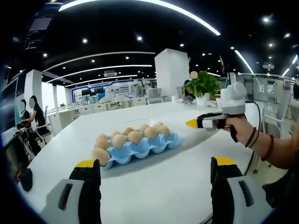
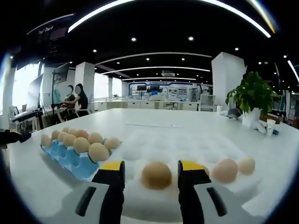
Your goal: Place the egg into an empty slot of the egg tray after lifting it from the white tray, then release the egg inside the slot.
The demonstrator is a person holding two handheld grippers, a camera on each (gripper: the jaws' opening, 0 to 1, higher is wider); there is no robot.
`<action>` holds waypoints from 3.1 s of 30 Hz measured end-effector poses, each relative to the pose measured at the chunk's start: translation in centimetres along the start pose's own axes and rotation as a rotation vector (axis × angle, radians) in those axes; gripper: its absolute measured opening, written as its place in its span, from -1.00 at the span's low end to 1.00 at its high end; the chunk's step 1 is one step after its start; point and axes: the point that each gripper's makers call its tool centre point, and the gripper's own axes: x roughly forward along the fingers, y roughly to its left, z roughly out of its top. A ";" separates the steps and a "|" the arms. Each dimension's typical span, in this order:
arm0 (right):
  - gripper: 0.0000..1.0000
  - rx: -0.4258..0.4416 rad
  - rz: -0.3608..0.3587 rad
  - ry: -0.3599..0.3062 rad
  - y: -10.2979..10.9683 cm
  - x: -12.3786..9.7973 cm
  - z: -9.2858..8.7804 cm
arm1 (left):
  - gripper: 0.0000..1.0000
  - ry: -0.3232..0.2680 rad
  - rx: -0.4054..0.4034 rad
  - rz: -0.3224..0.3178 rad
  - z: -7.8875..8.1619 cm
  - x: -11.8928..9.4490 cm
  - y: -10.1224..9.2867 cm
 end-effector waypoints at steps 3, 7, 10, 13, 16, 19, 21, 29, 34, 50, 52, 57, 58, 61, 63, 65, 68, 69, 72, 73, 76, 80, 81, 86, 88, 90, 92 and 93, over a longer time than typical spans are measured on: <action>-0.31 -0.011 -0.014 0.021 -0.4 0.4 -0.7 | 1.00 0.006 0.005 0.000 -0.1 0.1 0.0; -0.38 0.011 -0.019 0.038 -0.7 0.7 -1.2 | 1.00 0.007 0.005 0.003 -0.1 0.0 0.1; -0.42 0.011 -0.042 0.034 -0.9 0.6 -1.1 | 1.00 0.006 0.006 0.003 0.0 -0.1 0.2; -0.42 0.007 -0.043 0.036 -0.8 0.7 -1.0 | 1.00 0.006 0.005 0.006 -0.1 -0.1 0.3; -0.43 0.011 -0.029 0.064 -0.9 0.9 -0.9 | 1.00 0.011 0.001 0.007 -0.2 0.0 0.4; -0.44 0.017 -0.027 0.071 -0.8 0.9 -0.9 | 1.00 0.011 0.008 0.009 0.0 0.0 0.5; -0.44 0.012 -0.028 0.067 -0.7 1.0 -0.9 | 1.00 0.005 -0.002 0.008 0.1 0.0 0.6; -0.45 0.048 -0.022 0.042 -0.8 1.0 -0.1 | 1.00 0.011 0.002 0.007 0.2 0.1 0.9; -0.45 0.029 -0.036 -0.017 -1.0 0.6 1.7 | 1.00 0.007 0.003 0.012 0.5 0.0 1.2; -0.45 0.040 0.054 -0.037 2.0 0.2 3.5 | 1.00 0.003 0.007 0.008 0.8 0.0 1.1; -0.45 0.027 0.080 -0.040 3.1 0.3 3.6 | 1.00 0.007 0.005 0.007 0.7 0.0 1.1; -0.45 0.026 0.132 -0.035 5.1 0.4 3.5 | 1.00 0.009 0.007 0.007 0.7 0.1 1.1; -0.45 0.021 0.139 -0.035 5.5 0.4 3.5 | 1.00 0.008 0.008 0.005 0.7 0.1 1.1; -0.45 0.013 0.168 -0.031 6.7 0.4 3.4 | 1.00 0.005 0.012 0.005 0.8 0.0 1.1; -0.45 0.017 0.184 -0.031 7.3 0.5 3.5 | 1.00 0.003 0.012 0.004 0.9 0.0 1.1; -0.45 0.015 0.198 -0.029 7.9 0.6 3.6 | 1.00 0.002 0.014 0.003 0.9 0.0 1.1; -0.45 0.016 0.222 -0.030 8.7 0.7 3.8 | 1.00 0.005 0.017 0.003 0.9 0.1 1.2; -0.45 0.021 0.234 -0.028 9.1 0.8 3.8 | 1.00 0.005 0.017 0.003 0.9 0.1 1.2; -0.45 0.028 0.260 -0.027 10.0 1.0 4.1 | 1.00 0.005 0.019 0.002 0.9 0.1 1.3; -0.45 0.027 0.268 -0.027 10.3 1.0 4.1 | 1.00 0.004 0.021 0.001 0.9 0.1 1.3; -0.45 0.035 0.293 -0.025 11.1 1.2 4.2 | 1.00 0.004 0.021 0.001 0.9 0.1 1.4; -0.45 0.032 0.323 -0.028 12.4 1.4 4.4 | 1.00 0.012 0.027 0.002 0.8 0.2 1.5; -0.45 0.030 0.333 -0.030 12.7 1.5 4.5 | 1.00 0.012 0.027 0.002 0.7 0.2 1.5; -0.45 0.013 0.377 -0.027 14.5 1.7 4.7 | 1.00 0.012 0.026 0.003 0.6 0.2 1.6; -0.45 -0.010 0.397 -0.026 15.5 1.8 4.7 | 1.00 0.014 0.027 0.002 0.5 0.2 1.6; -0.45 -0.022 0.417 -0.024 16.2 2.2 4.8 | 1.00 0.017 0.029 -0.001 0.4 0.2 1.6; -0.45 -0.031 0.432 -0.023 16.9 2.5 4.9 | 1.00 0.019 0.033 -0.003 0.4 0.4 1.7; -0.45 -0.035 0.444 -0.022 17.3 2.6 4.9 | 1.00 0.022 0.033 -0.003 0.3 0.5 1.8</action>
